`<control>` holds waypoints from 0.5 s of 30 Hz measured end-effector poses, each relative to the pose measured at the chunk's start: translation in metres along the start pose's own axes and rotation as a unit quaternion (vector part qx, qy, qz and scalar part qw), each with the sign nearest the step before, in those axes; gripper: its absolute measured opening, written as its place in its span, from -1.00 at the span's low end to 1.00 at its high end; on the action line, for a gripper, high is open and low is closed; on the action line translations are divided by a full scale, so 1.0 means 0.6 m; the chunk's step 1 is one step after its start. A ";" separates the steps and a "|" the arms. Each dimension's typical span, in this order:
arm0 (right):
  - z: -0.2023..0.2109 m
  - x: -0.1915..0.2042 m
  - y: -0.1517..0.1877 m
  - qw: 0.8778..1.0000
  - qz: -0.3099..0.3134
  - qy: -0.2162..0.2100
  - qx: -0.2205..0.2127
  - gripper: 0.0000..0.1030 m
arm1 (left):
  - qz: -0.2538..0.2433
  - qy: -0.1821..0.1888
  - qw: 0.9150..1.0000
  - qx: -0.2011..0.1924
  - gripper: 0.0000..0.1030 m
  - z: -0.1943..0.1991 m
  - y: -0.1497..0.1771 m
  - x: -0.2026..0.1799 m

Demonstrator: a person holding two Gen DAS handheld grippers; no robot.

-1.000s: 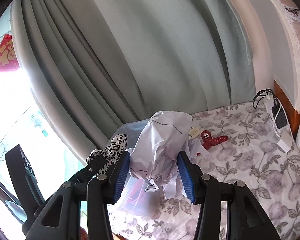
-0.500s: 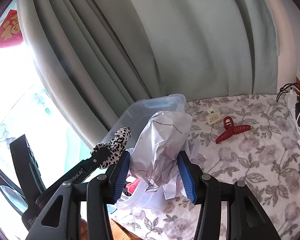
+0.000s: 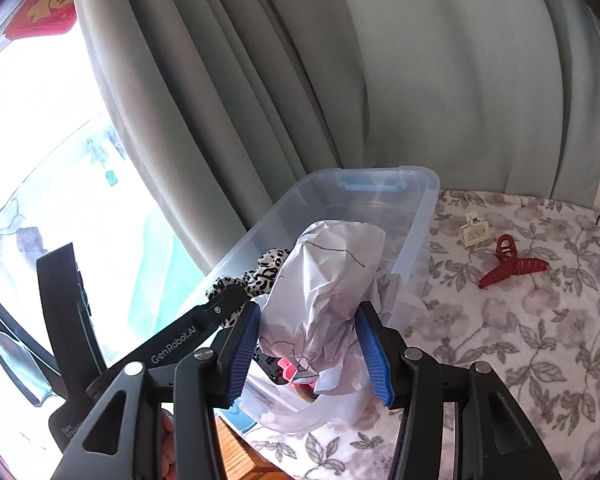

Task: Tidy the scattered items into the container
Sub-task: 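Carry the scrunchie and tissue over the clear plastic box with both tools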

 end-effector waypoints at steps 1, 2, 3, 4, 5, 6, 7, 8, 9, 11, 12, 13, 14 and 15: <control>-0.006 0.004 0.001 1.000 0.003 -0.002 0.005 0.04 | 0.002 -0.001 1.000 0.001 -0.66 0.000 0.000 0.003; -0.012 0.007 0.003 1.000 0.006 -0.003 0.009 0.04 | 0.005 -0.002 1.000 0.002 -0.66 0.000 0.000 0.006; -0.017 0.010 0.005 1.000 0.009 -0.005 0.013 0.05 | 0.007 -0.004 1.000 0.004 -0.66 0.001 0.000 0.009; -0.023 0.012 0.007 1.000 0.011 -0.006 0.018 0.05 | 0.010 -0.005 1.000 0.005 -0.66 0.001 0.001 0.012; -0.029 0.013 0.009 1.000 0.011 -0.006 0.024 0.05 | 0.011 -0.005 1.000 0.005 -0.66 0.003 0.001 0.013; -0.035 0.013 0.011 1.000 0.010 -0.005 0.030 0.05 | 0.011 -0.005 1.000 0.004 -0.66 0.005 0.001 0.014; -0.041 0.012 0.014 0.999 0.008 -0.005 0.035 0.04 | 0.010 -0.006 1.000 0.003 -0.66 0.007 0.001 0.014; -0.049 0.010 0.018 0.999 0.004 -0.006 0.040 0.04 | 0.009 -0.006 1.000 0.002 -0.66 0.010 0.001 0.013; -0.053 0.009 0.020 0.999 0.002 -0.007 0.042 0.00 | 0.007 -0.005 1.000 0.002 -0.66 0.012 0.002 0.012; -0.058 0.010 0.020 0.999 0.004 -0.008 0.043 0.00 | 0.004 -0.005 1.000 0.000 -0.66 0.018 0.005 0.009; -0.060 0.012 0.020 0.999 0.007 -0.008 0.045 0.01 | 0.002 -0.005 1.000 -0.001 -0.66 0.021 0.006 0.008; -0.061 0.013 0.019 0.999 0.009 -0.008 0.046 0.01 | 0.001 -0.004 1.000 -0.001 -0.66 0.023 0.008 0.006; -0.063 0.014 0.020 0.999 0.010 -0.009 0.046 0.01 | 0.000 -0.004 1.000 -0.001 -0.66 0.026 0.009 0.004; -0.065 0.013 0.021 0.999 0.009 -0.011 0.046 0.01 | -0.001 -0.004 1.000 -0.001 -0.66 0.029 0.011 0.003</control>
Point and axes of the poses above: each gripper's, at about its wrist camera, not at the fingertips, and z roughly against the way its jaws point, x to its left, y to its underside, the point moved 4 cm from there along -z, roughly the way its jaws point, and after that the axes turned 13 degrees about z, right-handed, at the moved point
